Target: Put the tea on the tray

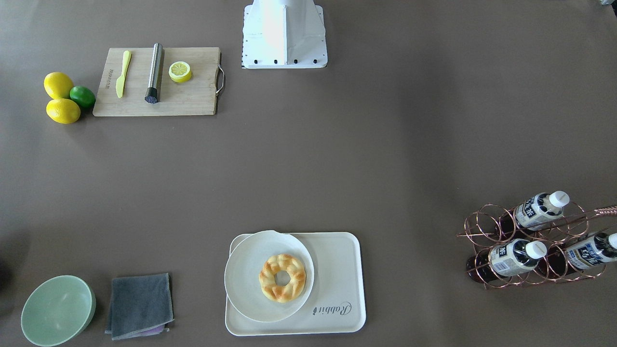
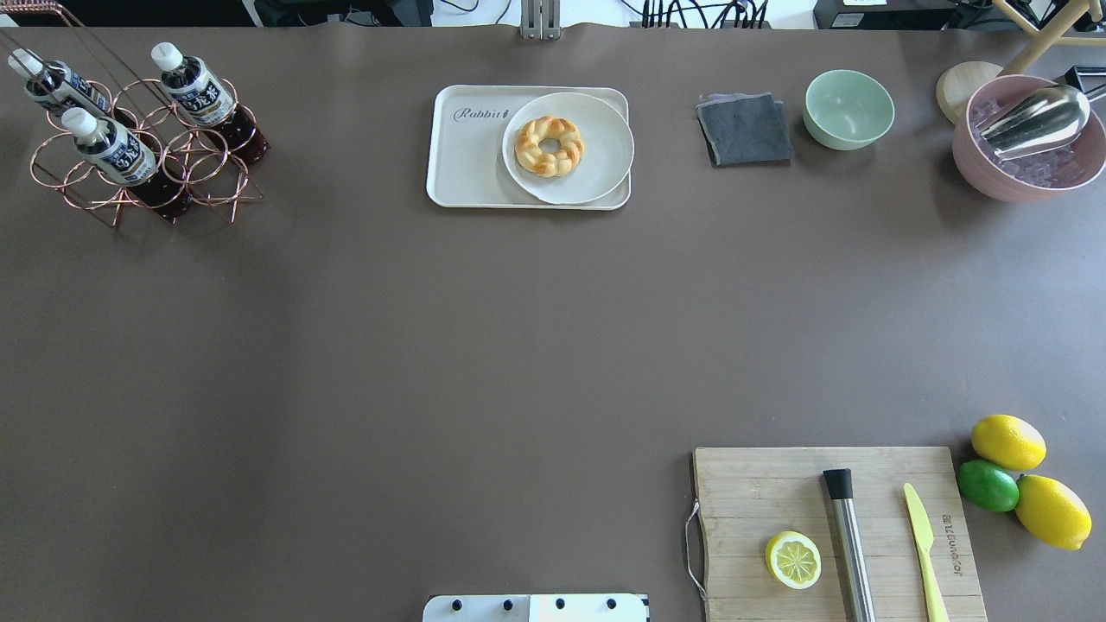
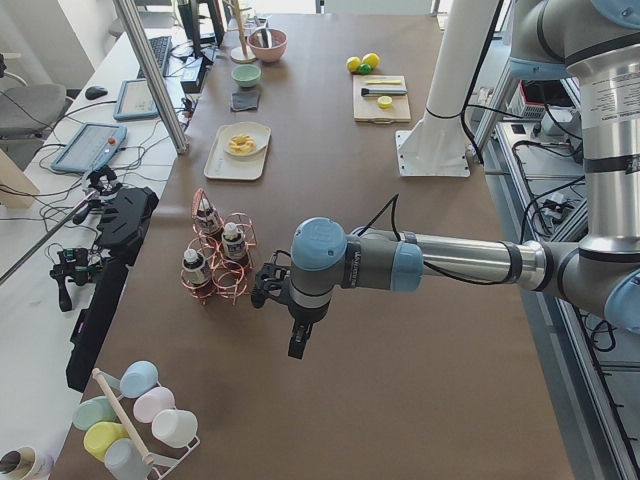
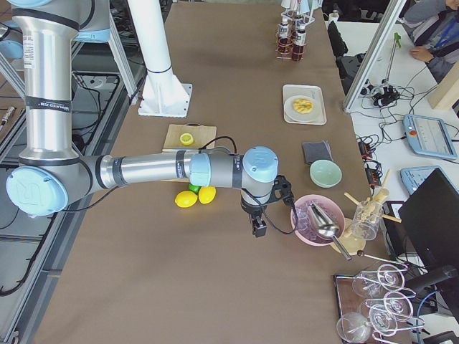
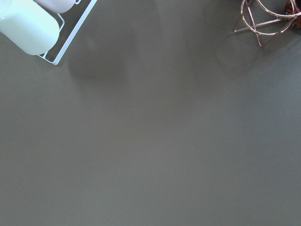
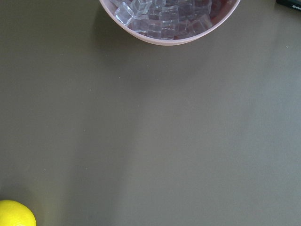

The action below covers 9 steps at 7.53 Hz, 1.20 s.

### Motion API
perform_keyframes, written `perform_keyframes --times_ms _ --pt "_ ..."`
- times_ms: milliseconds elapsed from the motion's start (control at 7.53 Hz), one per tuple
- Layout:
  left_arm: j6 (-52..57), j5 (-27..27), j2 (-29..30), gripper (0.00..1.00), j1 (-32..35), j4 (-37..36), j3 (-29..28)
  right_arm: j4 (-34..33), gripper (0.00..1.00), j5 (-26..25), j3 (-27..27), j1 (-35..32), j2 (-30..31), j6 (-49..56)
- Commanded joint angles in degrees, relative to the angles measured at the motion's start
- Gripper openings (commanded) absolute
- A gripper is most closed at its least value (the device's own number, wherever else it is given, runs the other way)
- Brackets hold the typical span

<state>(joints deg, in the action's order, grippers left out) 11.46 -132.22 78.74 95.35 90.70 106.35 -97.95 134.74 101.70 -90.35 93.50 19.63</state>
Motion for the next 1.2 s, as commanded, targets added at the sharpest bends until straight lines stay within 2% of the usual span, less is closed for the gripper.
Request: perform_keyframes --times_ms 0,1063 --pt "0.0 0.2 -0.2 0.97 0.1 0.0 0.4 0.1 1.0 -0.9 0.0 0.0 -0.1 0.1" --pt "0.1 -0.5 -0.3 0.97 0.1 0.0 1.8 0.1 1.0 -1.8 0.4 0.0 -0.5 0.9"
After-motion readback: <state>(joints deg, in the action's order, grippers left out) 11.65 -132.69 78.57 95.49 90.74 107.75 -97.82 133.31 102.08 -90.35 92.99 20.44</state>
